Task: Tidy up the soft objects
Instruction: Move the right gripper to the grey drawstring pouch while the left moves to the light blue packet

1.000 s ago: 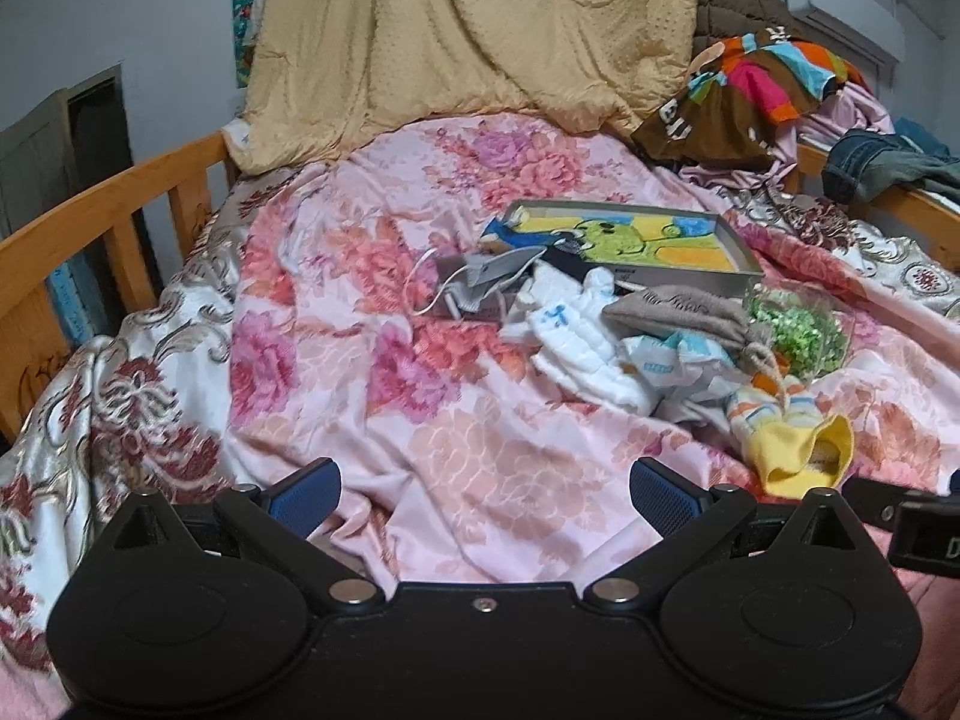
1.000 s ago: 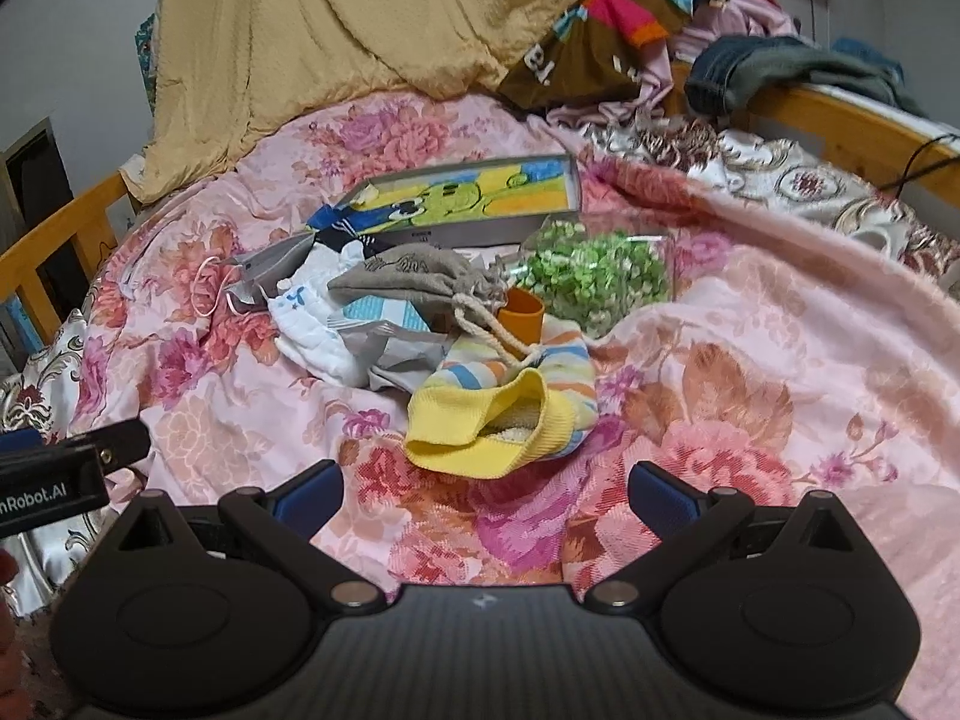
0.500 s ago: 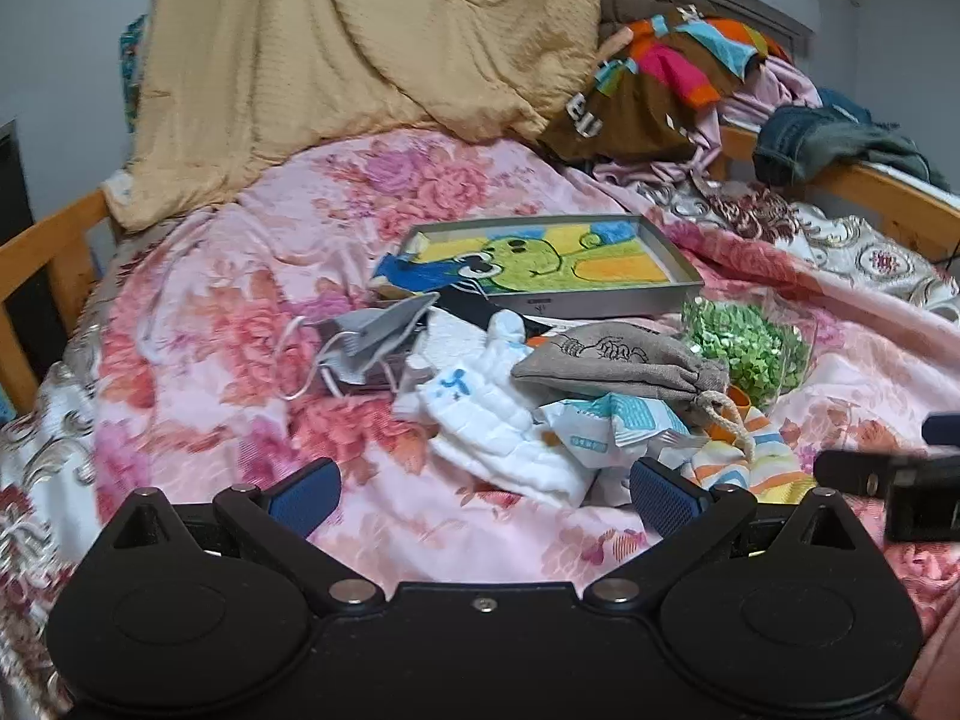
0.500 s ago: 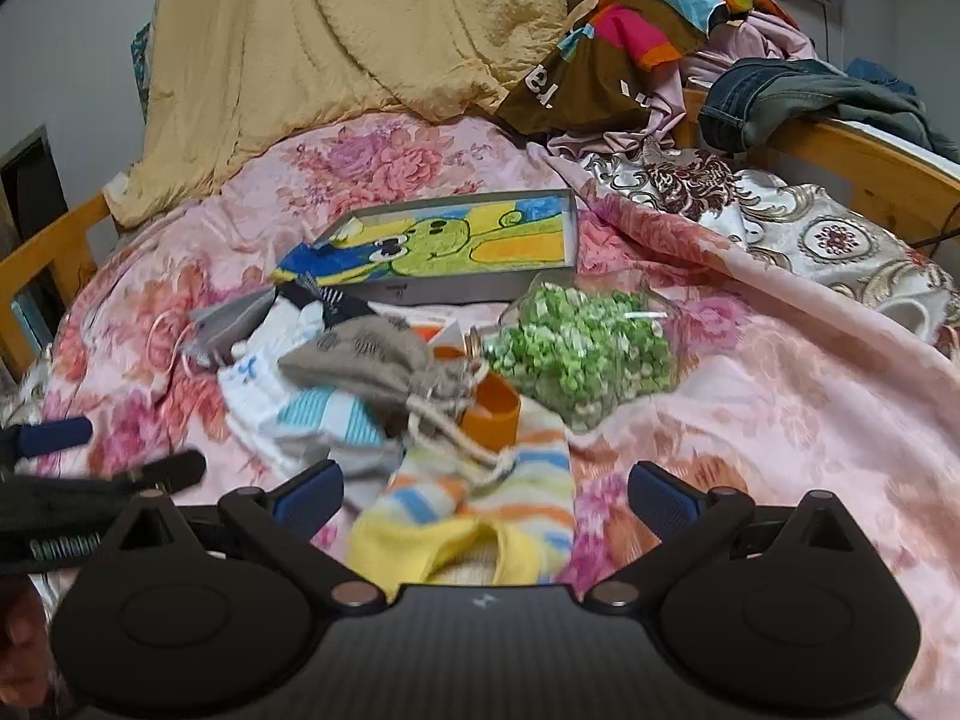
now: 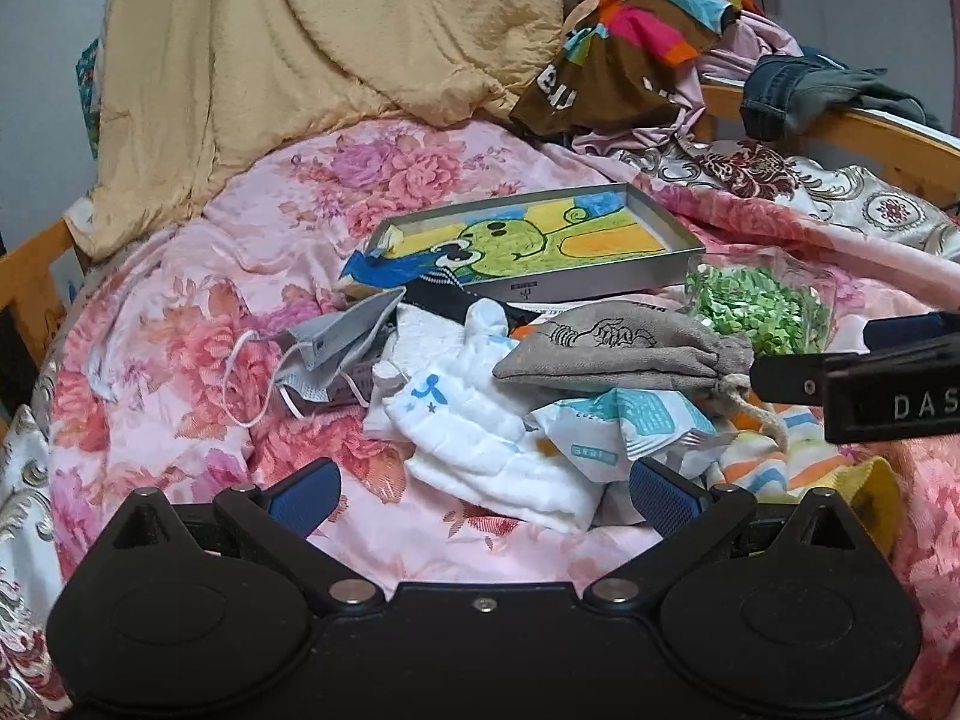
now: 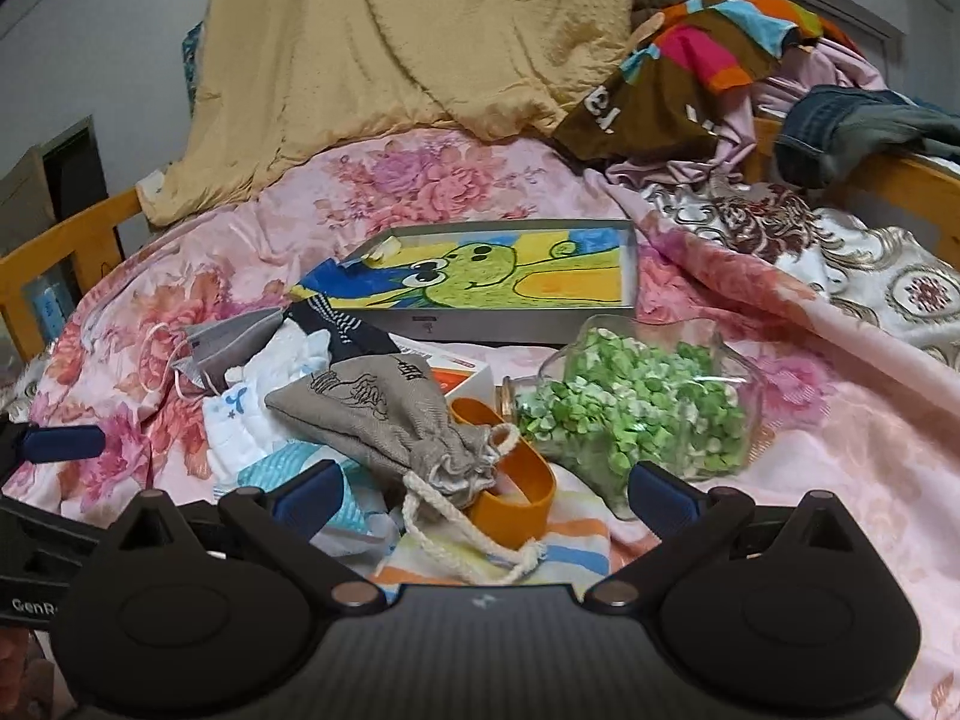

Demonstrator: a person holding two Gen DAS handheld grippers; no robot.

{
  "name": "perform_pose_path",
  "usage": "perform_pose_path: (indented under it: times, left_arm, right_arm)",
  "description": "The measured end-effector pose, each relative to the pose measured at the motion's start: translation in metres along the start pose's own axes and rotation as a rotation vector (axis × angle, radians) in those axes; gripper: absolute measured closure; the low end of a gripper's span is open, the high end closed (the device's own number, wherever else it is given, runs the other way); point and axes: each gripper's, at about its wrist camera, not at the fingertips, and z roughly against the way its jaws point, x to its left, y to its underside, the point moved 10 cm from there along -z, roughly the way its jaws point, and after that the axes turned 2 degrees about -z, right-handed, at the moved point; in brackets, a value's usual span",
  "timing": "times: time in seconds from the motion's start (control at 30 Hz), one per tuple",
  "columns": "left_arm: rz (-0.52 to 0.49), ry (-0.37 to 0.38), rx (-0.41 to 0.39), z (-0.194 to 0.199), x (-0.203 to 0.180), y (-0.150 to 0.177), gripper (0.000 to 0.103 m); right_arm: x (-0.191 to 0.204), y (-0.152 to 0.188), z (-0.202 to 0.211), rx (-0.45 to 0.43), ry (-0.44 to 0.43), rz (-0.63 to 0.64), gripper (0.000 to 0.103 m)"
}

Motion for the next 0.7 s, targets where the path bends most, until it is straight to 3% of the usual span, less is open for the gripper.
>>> perform_pose_path:
  times: [0.23,0.33,0.47,0.7]
  left_arm:
    - [-0.003,0.036,0.004,-0.011,-0.003,0.000,0.001]
    - [-0.006,0.062,-0.003,-0.013,-0.005,-0.002,0.001]
    - [-0.009,0.120,-0.006,-0.016,-0.007,-0.003,0.004]
    - [0.035,0.261,0.017,-0.021,-0.011,-0.001,0.008]
  right_arm:
    - [0.009,0.000,-0.014,-0.002,-0.010,0.081,0.000]
    - [0.012,-0.007,-0.018,-0.024,-0.057,0.097,0.001]
    - [0.010,-0.013,-0.027,-0.024,-0.079,0.133,0.014]
    - [0.018,-0.015,-0.039,-0.010,-0.154,0.200,0.021]
